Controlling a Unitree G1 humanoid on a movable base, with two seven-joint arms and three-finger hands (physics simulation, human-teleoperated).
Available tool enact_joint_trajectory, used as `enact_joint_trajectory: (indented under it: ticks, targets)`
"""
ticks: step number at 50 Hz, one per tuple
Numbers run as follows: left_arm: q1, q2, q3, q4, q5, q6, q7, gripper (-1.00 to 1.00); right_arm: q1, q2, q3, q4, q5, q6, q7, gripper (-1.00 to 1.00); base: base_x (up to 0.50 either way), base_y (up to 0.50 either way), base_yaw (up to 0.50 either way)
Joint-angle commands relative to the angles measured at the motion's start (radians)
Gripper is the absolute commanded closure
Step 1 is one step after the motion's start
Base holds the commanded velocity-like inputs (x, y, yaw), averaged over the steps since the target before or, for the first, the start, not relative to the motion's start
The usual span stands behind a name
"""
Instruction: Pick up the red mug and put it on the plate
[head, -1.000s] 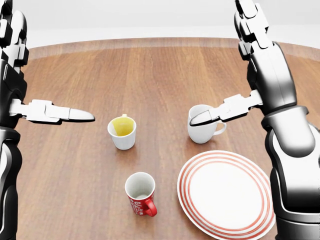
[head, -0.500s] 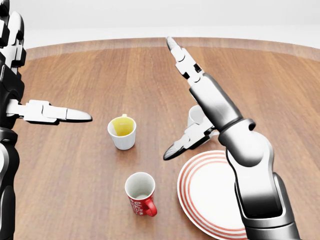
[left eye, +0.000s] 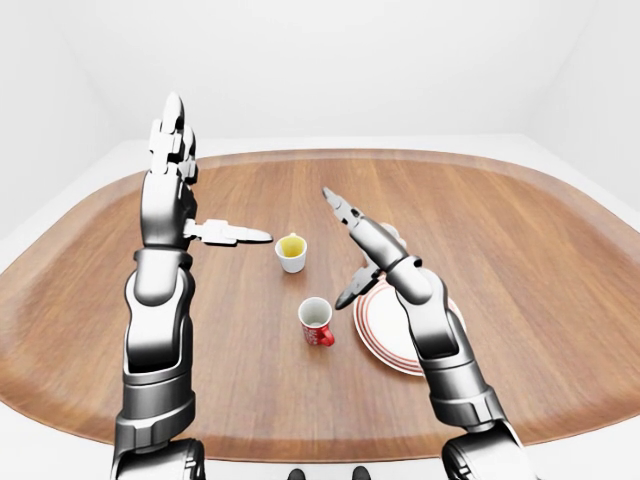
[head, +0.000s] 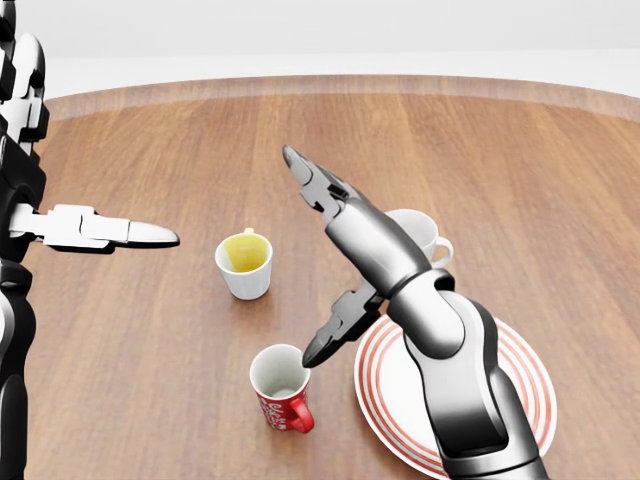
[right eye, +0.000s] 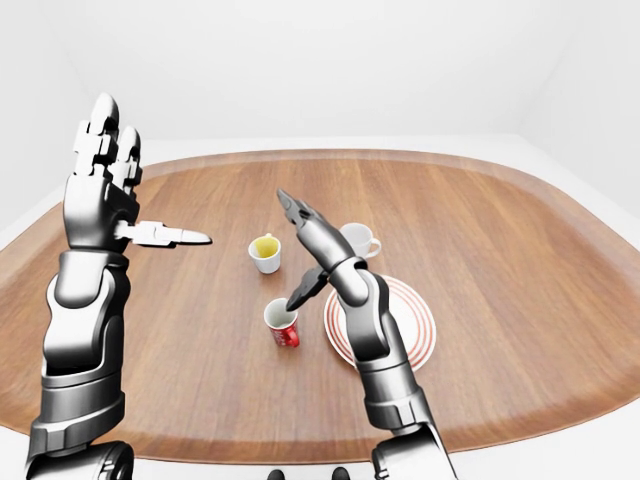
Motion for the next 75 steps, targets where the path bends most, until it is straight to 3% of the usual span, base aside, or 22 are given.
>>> enact_joint_trajectory:
  ticks: [1, 37, 59, 75]
  targets:
    - [0.005, 0.001, 0.001, 0.008, -0.003, 0.000, 0.001, -1.00, 0.023, 0.029, 0.021, 0.051, -0.045, 0.000, 0.000, -1.00, 0.00, 0.00, 0.00]
    - [0.015, -0.003, 0.004, 0.025, -0.012, 0.000, 0.004, -1.00, 0.070, 0.080, 0.075, 0.188, -0.146, 0.000, -0.007, -1.00, 0.00, 0.00, 0.00]
    - [0.012, 0.004, 0.007, 0.017, -0.017, 0.000, 0.007, -1.00, -0.006, 0.068, 0.044, 0.432, -0.129, 0.000, -0.080, -1.00, 0.00, 0.00, 0.00]
    - [0.000, 0.010, 0.010, 0.014, -0.018, 0.000, 0.003, -1.00, -0.041, 0.090, 0.067, 0.529, -0.171, 0.000, -0.093, -1.00, 0.00, 0.00, 0.00]
